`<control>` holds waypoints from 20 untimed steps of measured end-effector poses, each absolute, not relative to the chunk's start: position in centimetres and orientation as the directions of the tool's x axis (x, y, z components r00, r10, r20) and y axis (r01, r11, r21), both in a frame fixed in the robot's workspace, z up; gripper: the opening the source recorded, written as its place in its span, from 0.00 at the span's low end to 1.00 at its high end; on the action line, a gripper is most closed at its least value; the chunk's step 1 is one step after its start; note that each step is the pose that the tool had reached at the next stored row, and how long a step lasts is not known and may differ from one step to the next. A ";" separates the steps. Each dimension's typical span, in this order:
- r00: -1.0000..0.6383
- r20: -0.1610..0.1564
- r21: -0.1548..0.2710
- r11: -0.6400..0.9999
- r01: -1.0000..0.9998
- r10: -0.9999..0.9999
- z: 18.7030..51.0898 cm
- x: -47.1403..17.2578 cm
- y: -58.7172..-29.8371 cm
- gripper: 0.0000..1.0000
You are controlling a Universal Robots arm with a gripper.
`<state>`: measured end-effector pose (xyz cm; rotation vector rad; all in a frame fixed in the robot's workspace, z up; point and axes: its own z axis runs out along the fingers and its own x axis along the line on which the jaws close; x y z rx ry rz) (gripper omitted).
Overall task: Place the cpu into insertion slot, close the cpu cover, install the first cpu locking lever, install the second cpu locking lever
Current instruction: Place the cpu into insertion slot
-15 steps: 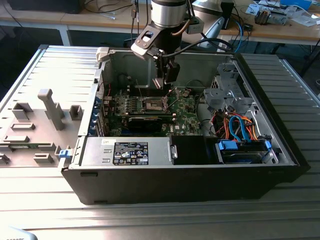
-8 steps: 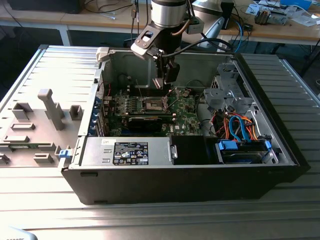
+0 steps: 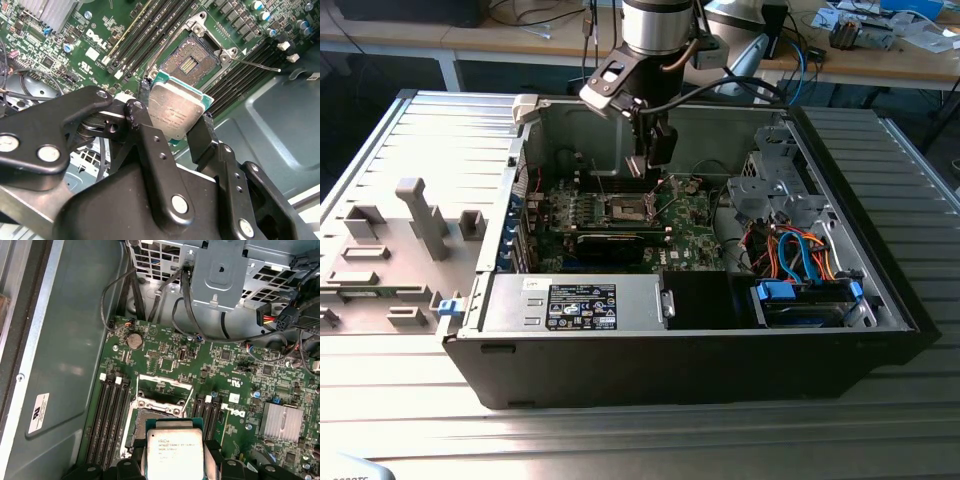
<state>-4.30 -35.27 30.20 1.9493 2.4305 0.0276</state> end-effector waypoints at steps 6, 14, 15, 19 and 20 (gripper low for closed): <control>-0.204 -0.009 0.030 0.204 0.978 0.979 30.2 -4.3 -35.3 0.55; -0.191 -0.009 0.030 0.191 0.981 0.981 30.2 -4.3 -35.3 0.55; -0.190 -0.009 0.030 0.190 0.981 0.982 30.2 -4.3 -35.3 0.55; -0.186 -0.009 0.030 0.186 0.982 0.983 30.2 -4.3 -35.3 0.55; -0.185 -0.009 0.030 0.185 0.982 0.983 30.2 -4.3 -35.3 0.55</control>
